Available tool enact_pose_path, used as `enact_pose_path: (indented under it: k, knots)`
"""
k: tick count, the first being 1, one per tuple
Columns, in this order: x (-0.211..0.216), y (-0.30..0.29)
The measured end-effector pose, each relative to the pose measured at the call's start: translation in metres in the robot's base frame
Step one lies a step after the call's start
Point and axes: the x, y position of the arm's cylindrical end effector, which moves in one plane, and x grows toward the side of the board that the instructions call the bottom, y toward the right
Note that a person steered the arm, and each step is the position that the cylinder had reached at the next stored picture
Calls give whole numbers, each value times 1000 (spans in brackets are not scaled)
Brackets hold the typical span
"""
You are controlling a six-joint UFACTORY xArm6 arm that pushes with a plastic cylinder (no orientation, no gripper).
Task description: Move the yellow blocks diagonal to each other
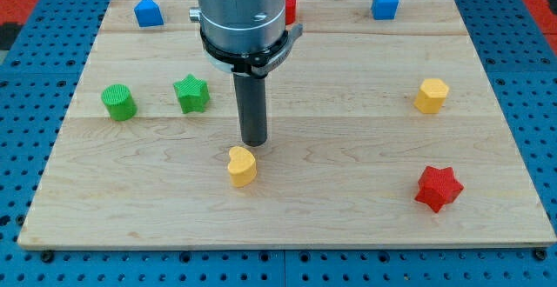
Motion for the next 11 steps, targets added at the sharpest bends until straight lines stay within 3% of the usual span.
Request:
enact_pose_path:
  k: [3, 5, 6, 8, 9, 10, 11]
  knots:
    - [21, -43]
    - [44, 19]
    - [20, 37]
    - [-17, 288]
    - [-69, 323]
    - [-90, 254]
    - [-72, 172]
